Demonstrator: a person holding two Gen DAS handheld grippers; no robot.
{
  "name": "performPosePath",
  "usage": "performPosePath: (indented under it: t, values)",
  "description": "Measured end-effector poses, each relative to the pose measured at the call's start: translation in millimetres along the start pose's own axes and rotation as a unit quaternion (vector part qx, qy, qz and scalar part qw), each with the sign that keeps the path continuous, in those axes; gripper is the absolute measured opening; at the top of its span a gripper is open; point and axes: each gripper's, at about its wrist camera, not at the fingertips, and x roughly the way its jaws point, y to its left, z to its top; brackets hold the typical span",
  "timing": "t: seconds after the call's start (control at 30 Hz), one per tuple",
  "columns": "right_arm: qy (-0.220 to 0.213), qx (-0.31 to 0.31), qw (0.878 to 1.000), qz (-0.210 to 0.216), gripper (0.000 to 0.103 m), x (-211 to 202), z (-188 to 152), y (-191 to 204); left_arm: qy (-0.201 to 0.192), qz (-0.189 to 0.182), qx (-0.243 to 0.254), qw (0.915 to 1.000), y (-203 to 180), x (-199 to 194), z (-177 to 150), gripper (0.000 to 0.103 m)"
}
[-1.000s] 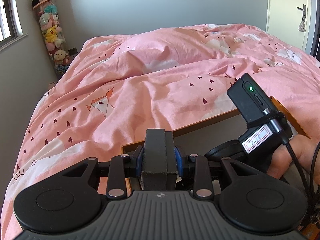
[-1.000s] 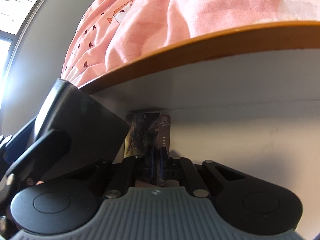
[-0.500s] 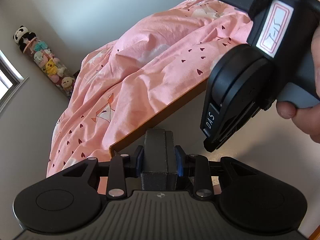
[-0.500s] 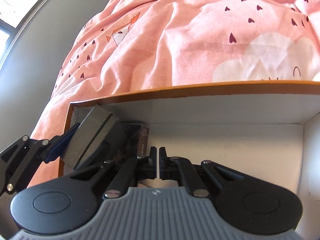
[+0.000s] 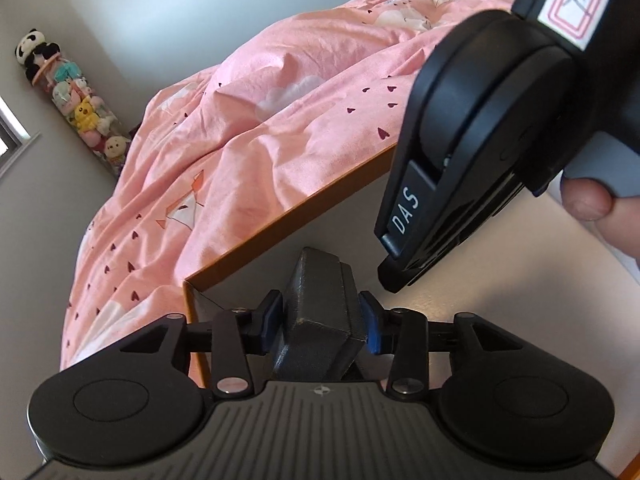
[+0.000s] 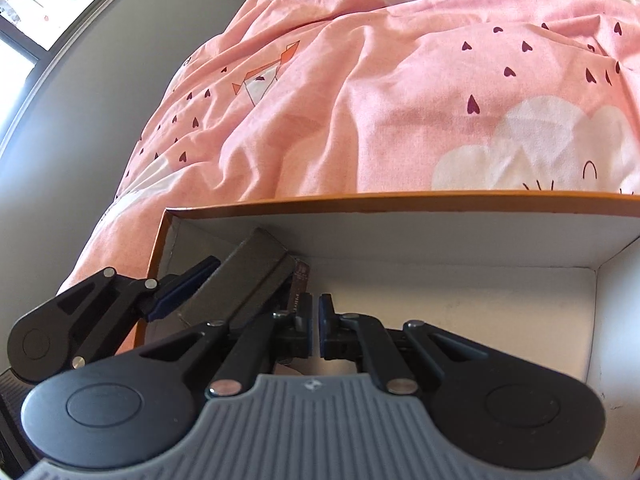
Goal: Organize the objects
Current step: 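Open the left tool to release the dark wallet in the box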
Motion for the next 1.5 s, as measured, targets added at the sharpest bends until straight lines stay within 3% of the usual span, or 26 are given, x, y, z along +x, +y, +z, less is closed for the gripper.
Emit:
performPosePath:
  t: [0.17, 0.43, 0.63, 0.73, 1.0, 1.2, 1.33, 1.5]
  values:
    - [0.012, 0.011, 1.0, 0.003, 0.008, 8.0, -1.8, -3.5, -0.004, -0.044, -0.026, 0.9987, 8.7, -8.1, -6.3, 0.063]
    - [0.031, 0.033, 0.999, 0.002, 0.01, 26.4, -4.8, -9.5, -0.007, -0.068, -0.069, 0.9953, 28.6, -31.6, -15.4, 0.062]
    - [0.012, 0.037, 0.999, 0.019, 0.007, 35.5, 0.4, -0.7, 0.006, -0.077, -0.099, 0.992, 42.9, -33.5, -17.1, 0.038]
    - [-0.013, 0.021, 1.0, -0.001, 0.007, 35.5, 3.9, 6.7, 0.022, -0.062, -0.1, 0.9929, 41.7, -26.9, -17.7, 0.027]
    - [-0.01, 0.029, 1.0, 0.003, 0.011, 31.5, 2.5, -0.3, 0.059, -0.024, -0.078, 0.9949, 31.8, -7.6, -21.4, 0.01]
    - [0.002, 0.039, 0.999, 0.019, 0.012, 33.3, -1.6, -4.1, 0.041, -0.046, -0.095, 0.9935, 37.3, -19.6, -23.3, 0.012]
    - [0.009, 0.039, 0.999, 0.017, 0.007, 38.5, -3.7, 0.0, 0.035, -0.043, -0.107, 0.9927, 42.2, -32.1, -24.6, 0.012]
    - [0.008, 0.046, 0.999, 0.017, 0.007, 35.2, -5.6, -1.8, 0.02, -0.064, -0.144, 0.9873, 47.8, -49.2, -25.2, 0.012]
